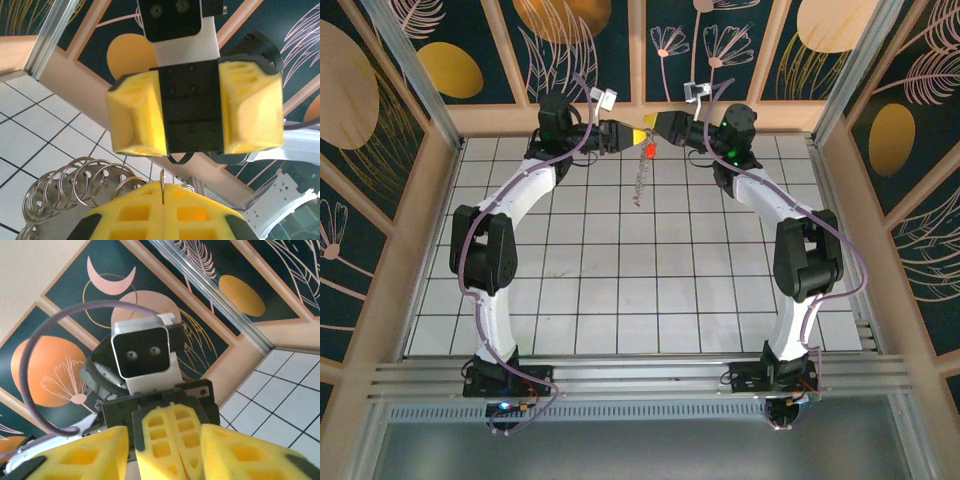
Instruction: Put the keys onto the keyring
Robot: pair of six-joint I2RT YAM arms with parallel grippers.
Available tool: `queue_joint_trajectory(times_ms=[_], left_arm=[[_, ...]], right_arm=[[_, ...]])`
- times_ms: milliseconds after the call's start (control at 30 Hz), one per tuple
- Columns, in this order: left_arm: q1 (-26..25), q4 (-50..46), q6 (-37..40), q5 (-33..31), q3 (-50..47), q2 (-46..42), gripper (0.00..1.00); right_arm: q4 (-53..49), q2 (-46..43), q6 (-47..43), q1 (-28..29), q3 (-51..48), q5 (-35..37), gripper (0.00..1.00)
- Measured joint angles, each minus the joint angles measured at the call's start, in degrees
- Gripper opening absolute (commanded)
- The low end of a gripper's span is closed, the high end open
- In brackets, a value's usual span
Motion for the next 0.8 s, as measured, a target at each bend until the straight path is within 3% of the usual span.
queue_joint_trajectory(times_ms=[333,800], left_arm=[[-0.33,5.51,-4.59,0.07,-0.2,0.0,0.0],[-0.33,5.51,-5.95,0.5,1.81,0.0,0.0]], right_arm=[[1.95,-7.41,-2.8,-4.85,-10.86,0.2,0.56],[3.28,-8.96,-10.67,-3.32,-15.96,-3.39,0.58]])
